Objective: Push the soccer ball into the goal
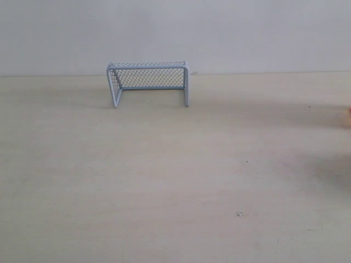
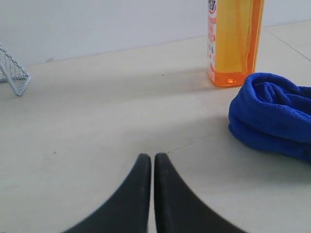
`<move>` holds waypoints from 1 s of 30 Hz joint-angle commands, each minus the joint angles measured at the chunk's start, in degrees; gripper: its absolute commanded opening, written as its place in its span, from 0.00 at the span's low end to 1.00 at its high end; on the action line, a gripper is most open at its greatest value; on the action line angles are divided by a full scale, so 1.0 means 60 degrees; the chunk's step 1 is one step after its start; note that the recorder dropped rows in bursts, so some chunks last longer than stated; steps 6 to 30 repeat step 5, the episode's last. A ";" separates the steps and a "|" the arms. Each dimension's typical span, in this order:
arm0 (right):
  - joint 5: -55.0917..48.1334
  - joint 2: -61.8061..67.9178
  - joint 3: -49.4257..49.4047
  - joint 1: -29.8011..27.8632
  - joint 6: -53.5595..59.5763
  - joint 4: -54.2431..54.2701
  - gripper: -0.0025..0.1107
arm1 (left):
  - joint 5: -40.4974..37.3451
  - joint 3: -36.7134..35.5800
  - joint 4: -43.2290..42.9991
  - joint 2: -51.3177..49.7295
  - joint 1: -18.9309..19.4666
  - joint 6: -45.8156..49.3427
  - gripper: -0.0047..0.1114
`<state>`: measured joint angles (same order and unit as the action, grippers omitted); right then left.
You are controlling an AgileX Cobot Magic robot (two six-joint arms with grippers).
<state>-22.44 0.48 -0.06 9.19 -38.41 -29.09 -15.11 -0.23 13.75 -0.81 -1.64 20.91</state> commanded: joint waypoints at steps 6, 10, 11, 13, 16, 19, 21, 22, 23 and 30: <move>0.0133 -0.0079 0.0010 -0.0040 0.0037 -0.0063 0.02 | 0.0086 0.0038 0.0033 -0.0040 -0.0035 -0.0056 0.09; 0.0133 -0.0079 0.0010 -0.0040 0.0037 -0.0063 0.02 | 0.0086 0.0038 0.0033 -0.0040 -0.0035 -0.0056 0.09; 0.0133 -0.0079 0.0010 -0.0040 0.0037 -0.0063 0.02 | 0.0086 0.0038 0.0033 -0.0040 -0.0035 -0.0056 0.09; 0.0133 -0.0079 0.0010 -0.0040 0.0037 -0.0063 0.02 | 0.0086 0.0038 0.0033 -0.0040 -0.0035 -0.0056 0.09; 0.0133 -0.0079 0.0010 -0.0040 0.0037 -0.0063 0.02 | 0.0086 0.0038 0.0033 -0.0040 -0.0035 -0.0056 0.09; 0.0133 -0.0079 0.0010 -0.0040 0.0037 -0.0063 0.02 | 0.0086 0.0038 0.0033 -0.0040 -0.0035 -0.0056 0.09; 0.0133 -0.0079 0.0010 -0.0040 0.0037 -0.0063 0.02 | 0.0086 0.0038 0.0033 -0.0040 -0.0035 -0.0056 0.09; 0.0133 -0.0079 0.0010 -0.0040 0.0037 -0.0063 0.02 | 0.0086 0.0038 0.0033 -0.0040 -0.0035 -0.0056 0.09; 0.0133 -0.0079 0.0010 -0.0040 0.0037 -0.0063 0.02 | 0.0086 0.0038 0.0033 -0.0040 -0.0035 -0.0056 0.09; 0.0133 -0.0079 0.0010 -0.0040 0.0037 -0.0063 0.02 | 0.0086 0.0038 0.0033 -0.0040 -0.0035 -0.0056 0.09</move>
